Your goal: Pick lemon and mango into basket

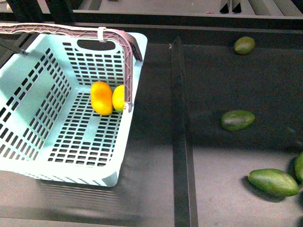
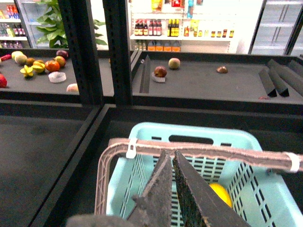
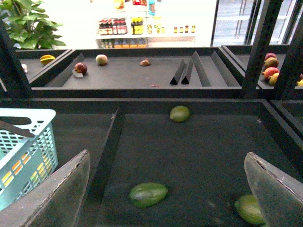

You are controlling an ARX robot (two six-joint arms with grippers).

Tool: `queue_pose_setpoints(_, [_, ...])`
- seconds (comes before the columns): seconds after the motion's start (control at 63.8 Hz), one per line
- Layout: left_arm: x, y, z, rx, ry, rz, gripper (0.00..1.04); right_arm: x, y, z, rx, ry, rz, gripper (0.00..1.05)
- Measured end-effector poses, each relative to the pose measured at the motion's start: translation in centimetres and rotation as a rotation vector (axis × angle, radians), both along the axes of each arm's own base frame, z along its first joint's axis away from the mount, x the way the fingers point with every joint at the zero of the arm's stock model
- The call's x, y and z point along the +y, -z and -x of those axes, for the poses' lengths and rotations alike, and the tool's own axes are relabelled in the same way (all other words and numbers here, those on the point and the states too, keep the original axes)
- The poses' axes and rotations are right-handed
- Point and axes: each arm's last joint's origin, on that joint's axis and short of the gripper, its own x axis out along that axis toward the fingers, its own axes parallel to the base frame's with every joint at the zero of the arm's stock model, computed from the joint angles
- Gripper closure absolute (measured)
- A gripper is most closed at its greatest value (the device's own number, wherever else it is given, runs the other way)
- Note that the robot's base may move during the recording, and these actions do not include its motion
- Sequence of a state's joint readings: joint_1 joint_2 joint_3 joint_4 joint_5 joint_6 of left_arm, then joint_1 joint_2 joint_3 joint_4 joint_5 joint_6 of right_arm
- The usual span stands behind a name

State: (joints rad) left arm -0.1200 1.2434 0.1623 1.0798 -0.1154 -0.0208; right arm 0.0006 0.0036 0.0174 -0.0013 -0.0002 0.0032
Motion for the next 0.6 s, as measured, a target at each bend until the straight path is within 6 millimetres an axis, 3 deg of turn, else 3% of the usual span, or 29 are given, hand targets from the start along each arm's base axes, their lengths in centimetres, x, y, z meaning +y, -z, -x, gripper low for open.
queue_pose_setpoints(0.314, [1.9, 0.3, 3.6, 0.014, -0.004, -0.008, 1.01, 0.0, 0.0, 0.0, 0.0, 0.0, 0.0, 0.09])
queue_pose_setpoints(0.596, [2.0, 0.1, 5.7, 0.007, 0.0, -0.009, 1.01, 0.0, 0.0, 0.0, 0.0, 0.0, 0.0, 0.09])
